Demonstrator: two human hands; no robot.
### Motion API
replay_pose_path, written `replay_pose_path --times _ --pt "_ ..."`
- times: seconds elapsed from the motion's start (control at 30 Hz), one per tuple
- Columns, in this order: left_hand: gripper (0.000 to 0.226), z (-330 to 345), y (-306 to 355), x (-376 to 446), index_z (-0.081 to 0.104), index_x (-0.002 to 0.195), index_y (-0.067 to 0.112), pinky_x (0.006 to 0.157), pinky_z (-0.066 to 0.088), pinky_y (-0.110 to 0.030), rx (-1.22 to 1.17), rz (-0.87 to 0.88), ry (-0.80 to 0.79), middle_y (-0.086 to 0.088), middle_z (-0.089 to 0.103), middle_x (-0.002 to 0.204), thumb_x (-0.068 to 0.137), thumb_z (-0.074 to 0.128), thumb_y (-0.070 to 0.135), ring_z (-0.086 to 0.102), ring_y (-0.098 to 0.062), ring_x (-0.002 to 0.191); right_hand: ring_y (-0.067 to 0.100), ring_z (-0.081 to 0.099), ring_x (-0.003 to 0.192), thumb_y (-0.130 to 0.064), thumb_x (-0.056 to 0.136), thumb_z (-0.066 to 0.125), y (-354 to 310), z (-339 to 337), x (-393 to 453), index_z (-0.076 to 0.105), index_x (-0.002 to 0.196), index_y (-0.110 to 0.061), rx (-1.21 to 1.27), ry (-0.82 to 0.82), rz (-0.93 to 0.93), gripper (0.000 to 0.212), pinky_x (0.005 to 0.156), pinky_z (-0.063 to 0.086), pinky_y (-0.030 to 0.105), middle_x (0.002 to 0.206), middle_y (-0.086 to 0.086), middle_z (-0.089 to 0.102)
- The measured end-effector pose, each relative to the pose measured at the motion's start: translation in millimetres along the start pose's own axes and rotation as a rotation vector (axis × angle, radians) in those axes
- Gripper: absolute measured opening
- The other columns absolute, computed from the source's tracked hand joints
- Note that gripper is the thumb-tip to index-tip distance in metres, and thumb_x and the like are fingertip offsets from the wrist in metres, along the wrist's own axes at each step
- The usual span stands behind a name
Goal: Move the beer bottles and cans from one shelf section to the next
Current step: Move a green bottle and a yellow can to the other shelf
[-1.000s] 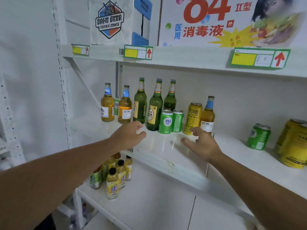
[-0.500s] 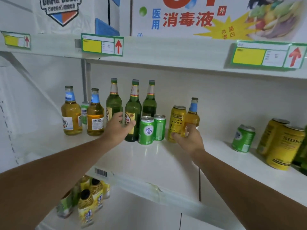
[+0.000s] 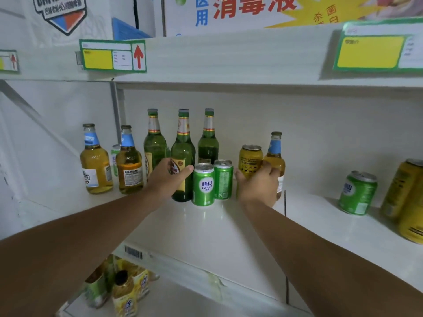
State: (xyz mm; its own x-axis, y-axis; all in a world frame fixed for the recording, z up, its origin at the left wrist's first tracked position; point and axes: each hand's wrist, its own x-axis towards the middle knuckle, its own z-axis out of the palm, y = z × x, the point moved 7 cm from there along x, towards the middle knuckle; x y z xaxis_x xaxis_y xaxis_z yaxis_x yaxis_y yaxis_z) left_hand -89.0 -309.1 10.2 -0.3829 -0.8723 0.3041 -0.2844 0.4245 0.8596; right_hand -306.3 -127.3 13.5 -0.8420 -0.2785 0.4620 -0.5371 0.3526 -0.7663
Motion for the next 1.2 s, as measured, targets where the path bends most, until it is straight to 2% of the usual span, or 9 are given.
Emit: replay_pose_path --times 0.23,0.5,0.57,0.63,0.67,0.73,0.9,1.03,1.2 --pt "0.048 -9 -3 -4 0.064 0.125 0.026 0.087 0.057 -0.033 -0.042 0.013 0.044 0.009 0.073 0.115 0.089 0.081 0.054 0.069 -0.010 0.106 0.038 0.059 0.115 -0.037 0.084 0.081 -3 2 1 0.056 0.126 -0.004 0.108 0.068 0.059 0.059 0.087 0.046 0.044 0.129 0.015 0.055" --pt "0.041 -22 1 -25 0.065 0.121 0.026 0.074 0.052 -0.023 -0.068 0.032 0.031 0.015 0.071 0.108 0.091 0.083 0.047 0.066 -0.001 0.099 0.033 0.068 0.095 -0.034 0.091 0.078 -1 -15 -11 0.055 0.114 -0.017 0.289 0.025 0.076 0.037 0.080 0.047 0.038 0.093 0.001 0.065" --pt "0.042 -26 1 -32 0.065 0.121 0.025 0.071 0.050 -0.021 -0.064 0.028 0.038 0.017 0.069 0.106 0.090 0.083 0.047 0.064 0.002 0.095 0.033 0.069 0.103 -0.034 0.092 0.077 -5 -21 -10 0.056 0.128 -0.015 0.240 -0.027 0.026 0.045 0.089 0.055 0.045 0.098 -0.002 0.062" --pt "0.040 -28 0 -38 0.066 0.119 0.025 0.070 0.048 -0.021 -0.077 0.029 0.040 0.016 0.070 0.105 0.090 0.084 0.046 0.064 0.002 0.094 0.036 0.064 0.116 -0.039 0.085 0.081 -7 -21 -11 0.047 0.145 -0.014 0.097 -0.108 0.025 0.074 0.097 0.054 0.050 0.127 0.007 0.058" --pt "0.038 -29 -1 -41 0.066 0.117 0.025 0.069 0.047 -0.021 -0.082 0.034 0.044 0.016 0.070 0.103 0.090 0.084 0.045 0.065 0.001 0.094 0.037 0.060 0.122 -0.044 0.080 0.084 -8 -19 -13 0.043 0.149 -0.015 0.042 -0.144 0.026 0.085 0.098 0.053 0.051 0.138 0.010 0.052" --pt "0.036 -31 3 -46 0.067 0.116 0.025 0.067 0.047 -0.020 -0.086 0.050 0.047 0.016 0.071 0.101 0.091 0.084 0.044 0.067 0.000 0.093 0.035 0.057 0.126 -0.049 0.074 0.087 -7 -15 -18 0.040 0.150 -0.018 0.023 -0.180 0.034 0.095 0.099 0.053 0.050 0.140 0.009 0.049" --pt "0.040 -33 3 -47 0.066 0.119 0.024 0.067 0.046 -0.018 -0.098 0.055 0.049 0.019 0.068 0.099 0.090 0.085 0.044 0.063 0.005 0.090 0.024 0.067 0.105 -0.054 0.071 0.094 6 10 -28 0.046 0.138 -0.025 0.167 -0.254 0.086 0.087 0.092 0.059 0.046 0.117 -0.001 0.064" --pt "0.038 -33 2 -46 0.065 0.119 0.026 0.067 0.044 -0.018 -0.089 0.066 0.039 0.022 0.063 0.097 0.091 0.083 0.044 0.058 0.008 0.088 0.027 0.068 0.101 -0.038 0.078 0.089 13 23 -28 0.052 0.136 -0.023 0.166 -0.218 0.112 0.071 0.094 0.061 0.050 0.118 0.003 0.067" --pt "0.036 -35 0 -46 0.066 0.116 0.027 0.071 0.048 -0.020 -0.072 0.083 0.020 0.014 0.072 0.105 0.091 0.083 0.047 0.064 0.005 0.095 0.031 0.065 0.101 -0.037 0.076 0.085 12 29 -30 0.056 0.128 -0.021 0.102 -0.155 0.092 0.062 0.093 0.060 0.051 0.115 0.006 0.063"
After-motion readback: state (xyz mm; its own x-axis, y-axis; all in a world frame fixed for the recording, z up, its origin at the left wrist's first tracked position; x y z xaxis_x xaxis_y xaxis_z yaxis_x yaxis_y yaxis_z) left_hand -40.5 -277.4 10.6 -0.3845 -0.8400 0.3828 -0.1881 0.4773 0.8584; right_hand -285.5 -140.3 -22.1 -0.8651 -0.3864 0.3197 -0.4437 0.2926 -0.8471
